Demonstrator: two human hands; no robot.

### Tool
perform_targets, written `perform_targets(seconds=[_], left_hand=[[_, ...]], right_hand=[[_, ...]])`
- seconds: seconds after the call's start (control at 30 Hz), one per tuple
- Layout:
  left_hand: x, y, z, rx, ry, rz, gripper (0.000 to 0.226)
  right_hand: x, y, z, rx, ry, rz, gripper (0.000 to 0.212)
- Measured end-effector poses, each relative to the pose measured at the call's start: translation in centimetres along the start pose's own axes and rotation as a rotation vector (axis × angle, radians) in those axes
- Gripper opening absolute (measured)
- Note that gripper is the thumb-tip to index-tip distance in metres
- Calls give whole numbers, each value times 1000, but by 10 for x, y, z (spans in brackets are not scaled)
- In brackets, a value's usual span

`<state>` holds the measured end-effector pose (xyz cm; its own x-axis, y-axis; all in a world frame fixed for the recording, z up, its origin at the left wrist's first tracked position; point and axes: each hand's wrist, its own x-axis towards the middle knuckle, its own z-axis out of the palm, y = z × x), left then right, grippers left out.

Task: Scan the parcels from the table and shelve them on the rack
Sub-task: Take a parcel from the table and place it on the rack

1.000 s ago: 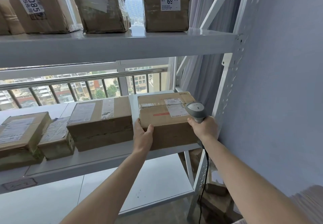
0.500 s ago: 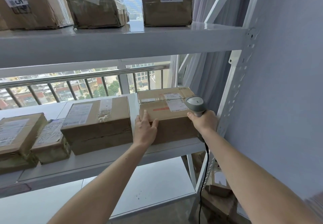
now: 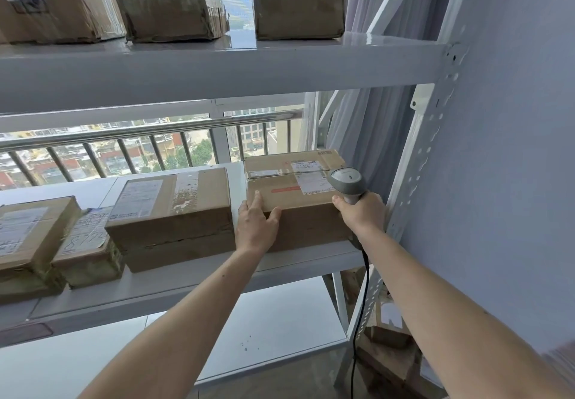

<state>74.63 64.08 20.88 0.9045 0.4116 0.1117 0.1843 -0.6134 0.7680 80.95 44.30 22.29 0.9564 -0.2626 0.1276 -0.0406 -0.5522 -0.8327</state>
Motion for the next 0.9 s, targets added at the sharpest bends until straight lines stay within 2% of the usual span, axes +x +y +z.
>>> perform_targets(seconds=[0.9], left_hand=[[-7, 5, -1, 28, 8, -4, 63]], right_hand=[[-4, -8, -9, -84, -63, 7, 50]])
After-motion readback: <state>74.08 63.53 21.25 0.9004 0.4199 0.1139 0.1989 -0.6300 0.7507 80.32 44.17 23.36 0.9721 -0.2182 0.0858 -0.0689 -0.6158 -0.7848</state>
